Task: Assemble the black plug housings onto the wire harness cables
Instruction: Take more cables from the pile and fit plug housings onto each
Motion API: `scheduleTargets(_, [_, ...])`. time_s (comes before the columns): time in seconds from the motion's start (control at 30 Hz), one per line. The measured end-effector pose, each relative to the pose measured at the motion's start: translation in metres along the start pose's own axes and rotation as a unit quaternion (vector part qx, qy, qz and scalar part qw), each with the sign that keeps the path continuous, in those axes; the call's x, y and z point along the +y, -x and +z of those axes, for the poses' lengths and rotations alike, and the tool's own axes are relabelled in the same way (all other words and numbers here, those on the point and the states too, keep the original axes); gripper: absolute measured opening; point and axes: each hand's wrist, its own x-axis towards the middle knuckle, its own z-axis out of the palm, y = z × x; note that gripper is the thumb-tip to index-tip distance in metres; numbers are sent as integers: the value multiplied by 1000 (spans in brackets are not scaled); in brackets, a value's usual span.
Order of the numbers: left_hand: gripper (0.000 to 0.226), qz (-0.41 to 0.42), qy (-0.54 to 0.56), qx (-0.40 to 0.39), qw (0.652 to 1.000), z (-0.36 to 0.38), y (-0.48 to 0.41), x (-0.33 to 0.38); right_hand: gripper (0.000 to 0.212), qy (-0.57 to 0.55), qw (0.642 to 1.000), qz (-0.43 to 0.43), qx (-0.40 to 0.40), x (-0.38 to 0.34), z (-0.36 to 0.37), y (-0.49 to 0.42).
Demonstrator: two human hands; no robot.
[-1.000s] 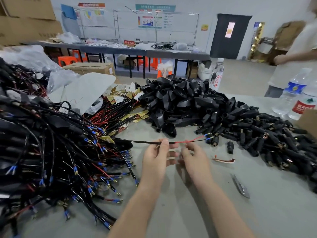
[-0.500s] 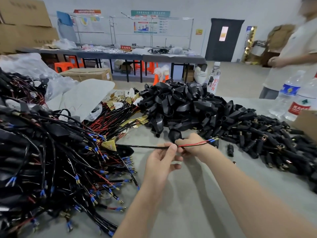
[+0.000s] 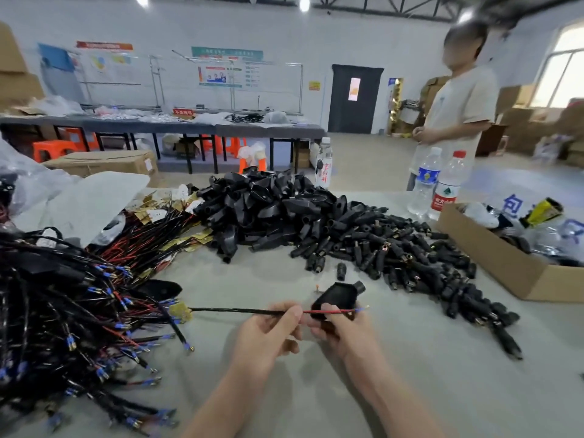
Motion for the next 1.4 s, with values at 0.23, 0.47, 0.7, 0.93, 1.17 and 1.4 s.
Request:
scheduleTargets(0.23, [7, 4, 4, 67, 998, -6, -9, -2, 24, -22, 999, -1, -29, -1, 1, -6])
scheduleTargets(0.47, [4, 39, -49, 73, 995, -7, -13, -9, 23, 5, 998, -16, -59, 0, 2, -6])
scheduleTargets(0.7, [6, 47, -46, 78, 995, -11, -14, -10, 23, 7, 996, 3, -90, 4, 1, -9])
scheduleTargets(0.93, [5, 62, -44, 84, 994, -18, -17, -11, 19, -11, 994, 22, -103, 8, 8, -11])
scheduleTargets(1.17, [12, 78, -35, 97, 992, -18, -16, -10, 25, -52, 988, 58, -134, 6, 8, -3])
scheduleTargets(1.4, [11, 120, -110, 88, 983, -14, -15, -14, 42, -65, 972, 82, -211, 2, 14, 5])
